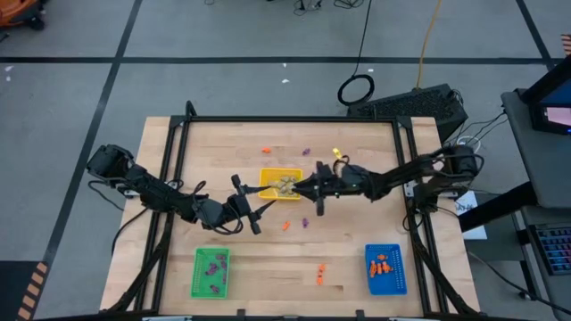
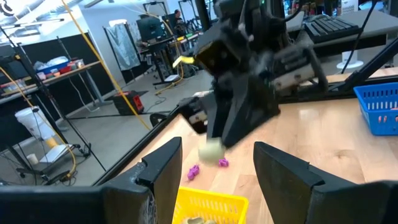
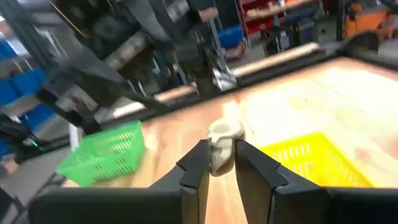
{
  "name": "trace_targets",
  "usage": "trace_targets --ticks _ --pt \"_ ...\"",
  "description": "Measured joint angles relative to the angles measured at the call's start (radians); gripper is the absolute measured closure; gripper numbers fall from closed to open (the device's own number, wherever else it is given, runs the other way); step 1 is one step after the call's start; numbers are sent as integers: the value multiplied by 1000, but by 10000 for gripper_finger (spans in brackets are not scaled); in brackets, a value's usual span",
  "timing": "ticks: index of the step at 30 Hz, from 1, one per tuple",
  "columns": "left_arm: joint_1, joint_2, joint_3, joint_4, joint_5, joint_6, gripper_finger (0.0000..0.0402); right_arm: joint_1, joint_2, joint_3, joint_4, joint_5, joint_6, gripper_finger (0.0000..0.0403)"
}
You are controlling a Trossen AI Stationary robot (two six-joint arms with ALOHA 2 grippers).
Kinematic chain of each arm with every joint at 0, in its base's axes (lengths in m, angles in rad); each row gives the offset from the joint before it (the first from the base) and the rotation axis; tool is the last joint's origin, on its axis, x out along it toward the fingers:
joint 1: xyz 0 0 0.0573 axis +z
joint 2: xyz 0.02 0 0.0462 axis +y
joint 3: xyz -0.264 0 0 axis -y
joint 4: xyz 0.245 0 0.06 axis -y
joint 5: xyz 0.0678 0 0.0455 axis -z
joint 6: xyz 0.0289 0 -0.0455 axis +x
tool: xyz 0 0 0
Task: Sort Halloween decoration
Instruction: Put the white skull toy in the yellow basket
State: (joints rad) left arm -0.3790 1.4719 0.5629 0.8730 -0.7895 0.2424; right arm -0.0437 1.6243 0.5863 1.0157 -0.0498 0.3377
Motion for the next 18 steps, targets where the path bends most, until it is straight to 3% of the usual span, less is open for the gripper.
trace_targets --ticks 9,18 --pt "0 0 0 -15 0 0 199 -1 173 114 -87 3 -14 344" --pt "0 0 0 -26 0 1 199 -3 207 172 -253 136 -45 344"
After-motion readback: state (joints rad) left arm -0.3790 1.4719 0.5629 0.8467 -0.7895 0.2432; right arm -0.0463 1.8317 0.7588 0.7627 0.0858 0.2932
